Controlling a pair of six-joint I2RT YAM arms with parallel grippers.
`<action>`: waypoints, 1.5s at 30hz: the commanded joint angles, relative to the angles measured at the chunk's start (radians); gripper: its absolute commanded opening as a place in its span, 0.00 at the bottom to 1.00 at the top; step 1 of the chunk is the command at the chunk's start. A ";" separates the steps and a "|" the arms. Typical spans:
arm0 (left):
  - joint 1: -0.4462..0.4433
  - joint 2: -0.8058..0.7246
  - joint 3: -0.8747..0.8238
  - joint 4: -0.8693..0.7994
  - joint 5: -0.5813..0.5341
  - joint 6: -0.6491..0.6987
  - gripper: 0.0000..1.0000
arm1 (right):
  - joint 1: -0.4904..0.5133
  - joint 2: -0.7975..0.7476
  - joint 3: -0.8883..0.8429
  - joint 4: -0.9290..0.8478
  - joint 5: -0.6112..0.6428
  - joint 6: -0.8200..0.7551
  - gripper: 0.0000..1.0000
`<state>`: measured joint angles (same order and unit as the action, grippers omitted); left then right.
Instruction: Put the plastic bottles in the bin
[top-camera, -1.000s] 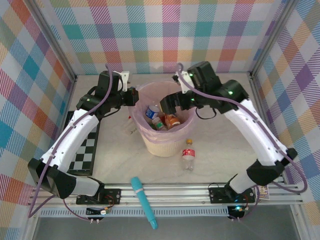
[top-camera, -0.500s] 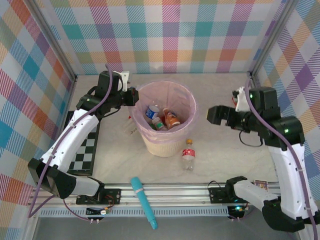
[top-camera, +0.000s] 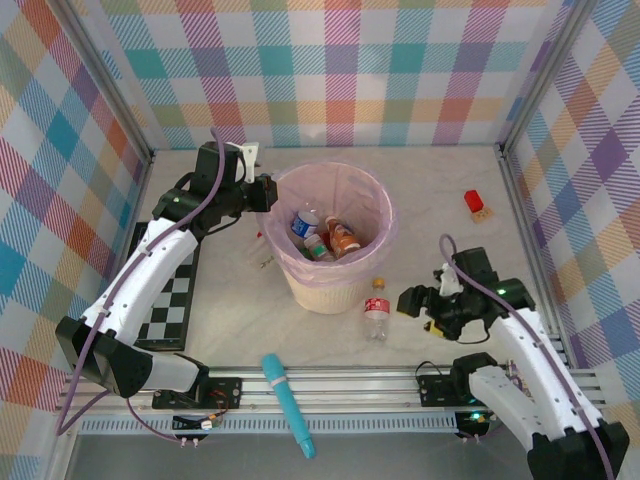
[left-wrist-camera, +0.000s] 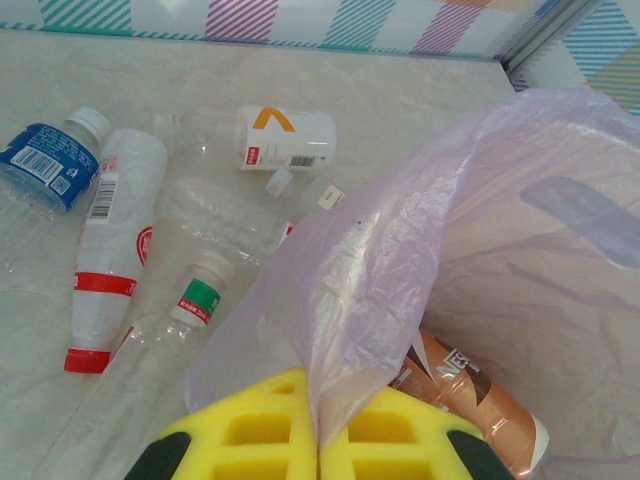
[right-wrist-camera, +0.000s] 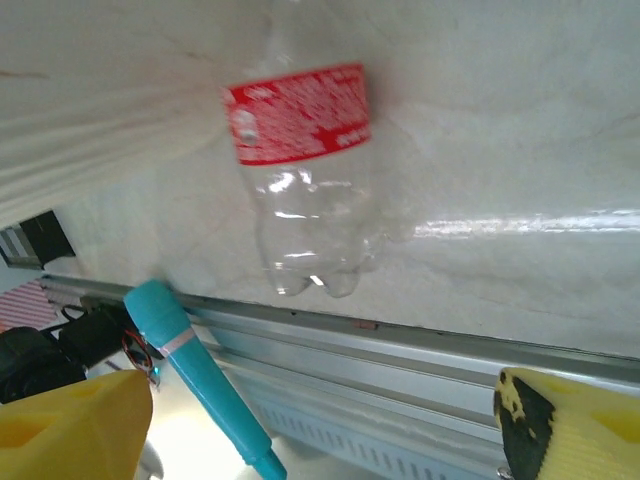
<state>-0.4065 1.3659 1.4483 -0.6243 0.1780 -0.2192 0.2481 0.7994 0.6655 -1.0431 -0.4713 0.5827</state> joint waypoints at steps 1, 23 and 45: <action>-0.004 -0.010 -0.015 -0.005 0.021 -0.030 0.00 | 0.012 0.003 -0.080 0.195 -0.145 0.067 0.89; -0.005 0.016 -0.025 0.032 0.019 -0.045 0.00 | 0.139 0.385 -0.225 0.729 -0.156 0.128 0.90; -0.005 0.023 -0.018 0.022 0.017 -0.033 0.00 | 0.147 0.409 -0.095 0.505 0.059 0.018 0.57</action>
<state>-0.4065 1.3685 1.4422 -0.6044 0.1741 -0.2199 0.3992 1.2373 0.5110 -0.4313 -0.4778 0.6662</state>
